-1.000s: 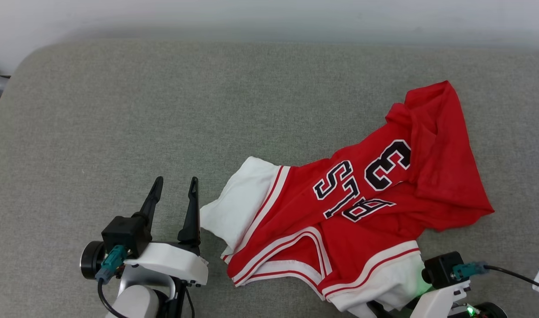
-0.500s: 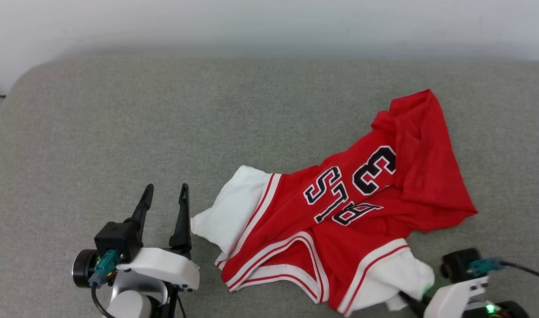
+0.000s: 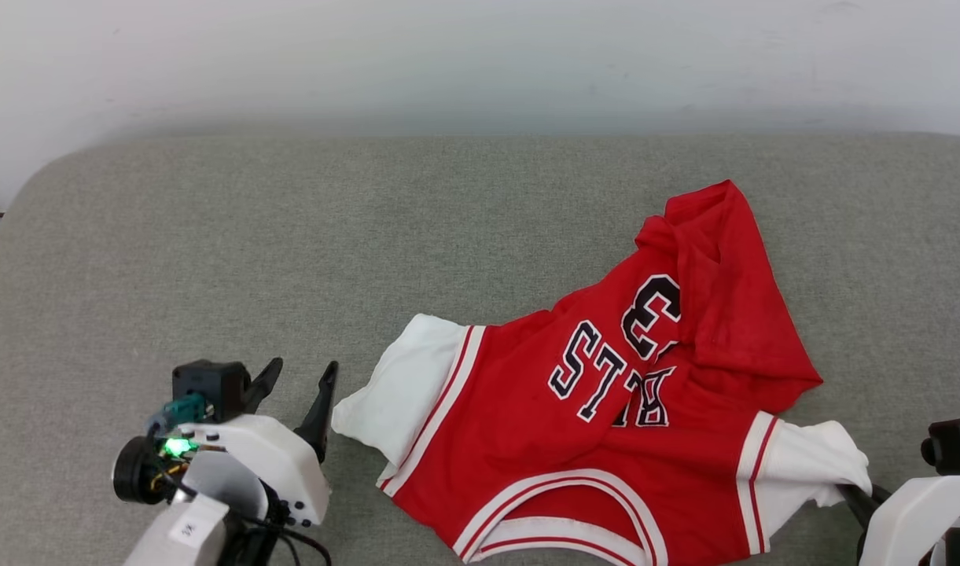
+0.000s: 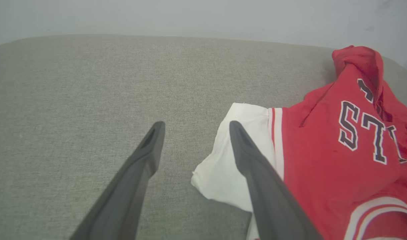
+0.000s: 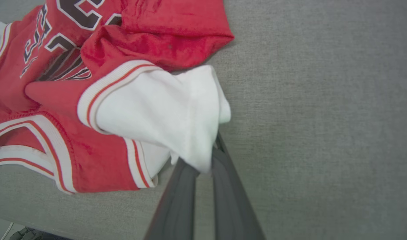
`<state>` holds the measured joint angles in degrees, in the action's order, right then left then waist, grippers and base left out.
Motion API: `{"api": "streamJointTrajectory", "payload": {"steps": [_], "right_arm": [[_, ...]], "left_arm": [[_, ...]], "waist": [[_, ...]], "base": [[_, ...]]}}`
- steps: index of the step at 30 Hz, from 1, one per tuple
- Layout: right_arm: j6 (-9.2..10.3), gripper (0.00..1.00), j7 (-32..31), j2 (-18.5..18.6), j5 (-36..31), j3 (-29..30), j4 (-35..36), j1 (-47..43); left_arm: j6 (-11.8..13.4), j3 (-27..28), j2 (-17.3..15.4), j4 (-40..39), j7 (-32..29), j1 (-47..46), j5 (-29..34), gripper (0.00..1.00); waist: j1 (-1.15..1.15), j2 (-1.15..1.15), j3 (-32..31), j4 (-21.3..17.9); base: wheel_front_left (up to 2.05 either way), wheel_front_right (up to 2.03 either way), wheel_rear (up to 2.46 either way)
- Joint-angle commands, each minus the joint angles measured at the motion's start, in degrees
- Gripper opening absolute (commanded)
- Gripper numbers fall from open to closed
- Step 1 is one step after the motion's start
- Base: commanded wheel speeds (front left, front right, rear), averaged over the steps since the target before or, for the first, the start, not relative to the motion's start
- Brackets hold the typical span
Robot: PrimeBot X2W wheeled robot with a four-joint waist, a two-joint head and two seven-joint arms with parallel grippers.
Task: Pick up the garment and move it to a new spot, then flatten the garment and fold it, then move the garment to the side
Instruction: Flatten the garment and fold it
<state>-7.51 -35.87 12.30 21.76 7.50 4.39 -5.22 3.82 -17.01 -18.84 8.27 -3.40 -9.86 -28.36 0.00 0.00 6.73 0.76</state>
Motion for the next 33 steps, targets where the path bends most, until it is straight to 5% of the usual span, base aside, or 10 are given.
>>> {"api": "streamJointTrajectory", "payload": {"steps": [1, 11, 22, 23, 24, 25, 27, 28, 33], "right_arm": [[0.04, 0.00, 0.0, 0.3, -0.5, 0.3, -0.1, 1.0], [0.04, 0.00, 1.1, -1.1, -0.8, -1.5, -0.2, 3.0], [0.04, 0.00, 2.5, -2.3, -0.6, -1.9, -1.8, 3.6], [0.04, 0.00, 2.5, -2.2, -0.6, -1.9, -1.9, 3.7], [0.04, 0.00, 2.5, -2.3, -0.5, -1.9, -2.0, 3.8], [0.04, 0.00, 2.5, -2.3, -0.5, -1.9, -2.0, 3.8], [0.04, 0.00, 2.5, -2.3, -0.5, -1.9, -2.2, 4.0], [0.04, 0.00, 2.4, -2.3, -0.4, -1.8, -2.3, 4.0], [0.04, 0.00, 2.4, -2.5, -0.3, -1.6, -2.3, 4.2]], "left_arm": [[-0.6, -0.1, -1.3, -0.9, -3.7, -1.2, -1.1, 1.00], [-3.7, -3.0, -5.9, -2.2, -24.5, -4.9, -6.8, 1.00], [-5.5, -8.8, -5.5, 6.1, -33.6, -6.2, -6.5, 1.00], [-5.6, -9.5, -5.4, 6.7, -34.3, -6.2, -6.4, 0.97], [-5.9, -10.3, -5.2, 7.4, -35.3, -6.1, -6.4, 0.60], [-5.9, -10.3, -5.2, 7.4, -35.3, -6.1, -6.4, 0.60], [-6.3, -11.2, -5.0, 8.3, -35.7, -6.4, -5.9, 0.11], [-6.6, -11.6, -4.8, 8.8, -36.2, -6.7, -5.9, 0.00], [-6.7, -11.5, -4.8, 10.2, -34.4, -8.8, -5.1, 0.00]], "waist": [[0.00, 0.00, 0.0, -0.3], [0.00, 0.00, 4.0, -2.2], [0.00, 0.00, 6.1, -3.6], [0.00, 0.00, 6.1, -3.6], [0.00, 0.00, 6.2, -3.7], [0.00, 0.00, 6.2, -3.7], [0.00, 0.00, 6.3, -3.8], [0.00, 0.00, 6.3, -3.8], [0.00, 0.00, 6.2, -3.9]], "base": [[0.00, 0.00, 0.00], [0.00, 0.00, 0.00], [0.00, 0.00, 0.00], [0.00, 0.00, 0.00], [0.00, 0.00, 0.00], [0.00, 0.00, 0.00], [0.00, 0.00, 0.00], [0.00, 0.00, 0.00], [0.00, 0.00, 0.00]]}}
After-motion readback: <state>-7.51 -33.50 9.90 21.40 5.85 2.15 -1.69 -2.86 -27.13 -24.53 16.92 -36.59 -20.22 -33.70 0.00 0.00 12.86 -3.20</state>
